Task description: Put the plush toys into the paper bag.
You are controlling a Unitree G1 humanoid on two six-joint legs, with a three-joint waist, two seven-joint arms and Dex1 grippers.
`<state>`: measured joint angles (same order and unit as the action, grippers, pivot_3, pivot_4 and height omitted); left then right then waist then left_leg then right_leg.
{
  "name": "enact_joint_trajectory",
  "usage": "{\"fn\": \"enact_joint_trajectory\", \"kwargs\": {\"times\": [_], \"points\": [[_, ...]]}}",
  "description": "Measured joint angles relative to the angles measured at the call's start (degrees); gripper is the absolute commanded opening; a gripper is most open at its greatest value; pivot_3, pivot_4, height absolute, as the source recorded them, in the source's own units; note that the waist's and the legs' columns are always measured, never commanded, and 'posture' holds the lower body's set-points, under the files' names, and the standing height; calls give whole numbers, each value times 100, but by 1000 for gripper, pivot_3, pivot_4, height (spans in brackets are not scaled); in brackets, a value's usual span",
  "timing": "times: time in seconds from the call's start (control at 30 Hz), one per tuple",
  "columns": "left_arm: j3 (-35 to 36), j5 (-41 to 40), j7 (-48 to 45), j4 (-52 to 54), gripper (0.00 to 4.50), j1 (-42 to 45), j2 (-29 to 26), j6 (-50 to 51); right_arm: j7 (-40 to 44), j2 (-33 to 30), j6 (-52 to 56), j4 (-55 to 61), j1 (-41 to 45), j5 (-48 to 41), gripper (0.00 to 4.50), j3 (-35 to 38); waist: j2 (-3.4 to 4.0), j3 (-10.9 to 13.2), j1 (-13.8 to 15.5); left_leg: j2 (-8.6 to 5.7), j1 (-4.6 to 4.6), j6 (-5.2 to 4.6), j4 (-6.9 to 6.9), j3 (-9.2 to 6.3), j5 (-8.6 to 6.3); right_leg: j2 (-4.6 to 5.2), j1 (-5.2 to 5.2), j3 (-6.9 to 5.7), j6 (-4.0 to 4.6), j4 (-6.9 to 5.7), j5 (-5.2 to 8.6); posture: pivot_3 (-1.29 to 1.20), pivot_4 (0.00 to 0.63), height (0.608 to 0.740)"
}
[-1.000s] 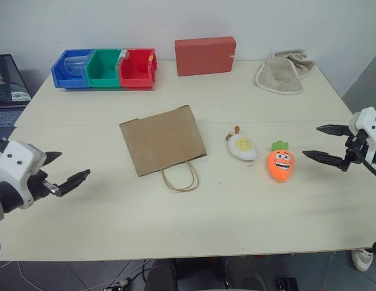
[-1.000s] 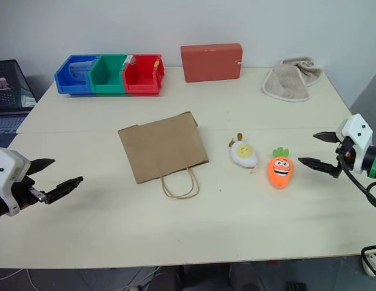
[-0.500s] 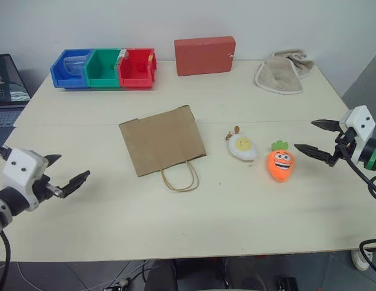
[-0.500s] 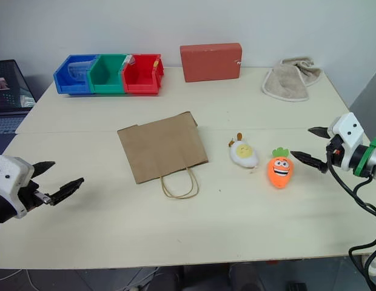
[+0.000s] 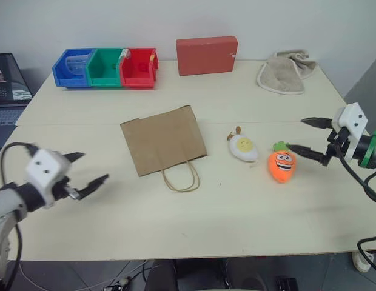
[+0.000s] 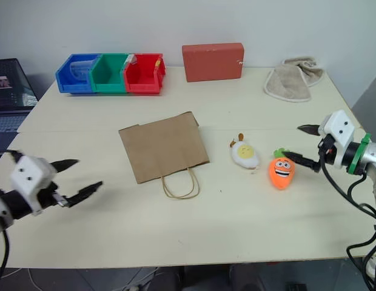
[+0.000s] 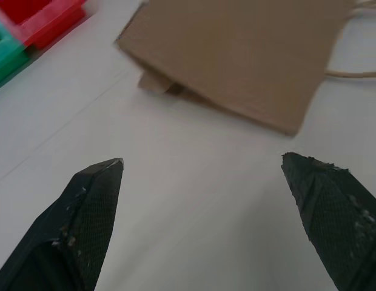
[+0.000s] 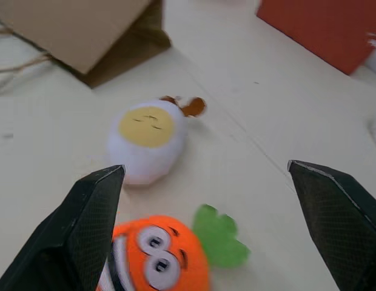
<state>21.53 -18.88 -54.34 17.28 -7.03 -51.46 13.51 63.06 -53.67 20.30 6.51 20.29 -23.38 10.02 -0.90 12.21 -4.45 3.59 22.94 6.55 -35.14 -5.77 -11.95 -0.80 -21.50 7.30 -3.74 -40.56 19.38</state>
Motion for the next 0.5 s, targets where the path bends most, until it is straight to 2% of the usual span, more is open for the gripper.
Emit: {"fn": "enact_joint_trajectory", "kwargs": {"times": [0.07,0.23,0.5], "points": [[-573,143,-162,98,4458,179,2,-214,51,-80,385,634,-234,-248,4500,-7,-1,0,19,1,1,0,4,-1,0,-1,-1,-2,1,7,0,0,150,740],[-1310,281,-406,-80,4458,694,139,-629,43,-254,1104,1768,-690,-690,4500,-6,-1,0,36,2,2,0,5,2,0,-1,1,0,0,17,0,0,150,740],[-2348,677,-660,-872,4458,1591,589,-1215,-251,-214,1496,2497,-1054,-996,4500,28,-8,-5,116,0,4,-1,2,-1,0,-2,8,-3,-1,32,-2,0,150,740]]}}
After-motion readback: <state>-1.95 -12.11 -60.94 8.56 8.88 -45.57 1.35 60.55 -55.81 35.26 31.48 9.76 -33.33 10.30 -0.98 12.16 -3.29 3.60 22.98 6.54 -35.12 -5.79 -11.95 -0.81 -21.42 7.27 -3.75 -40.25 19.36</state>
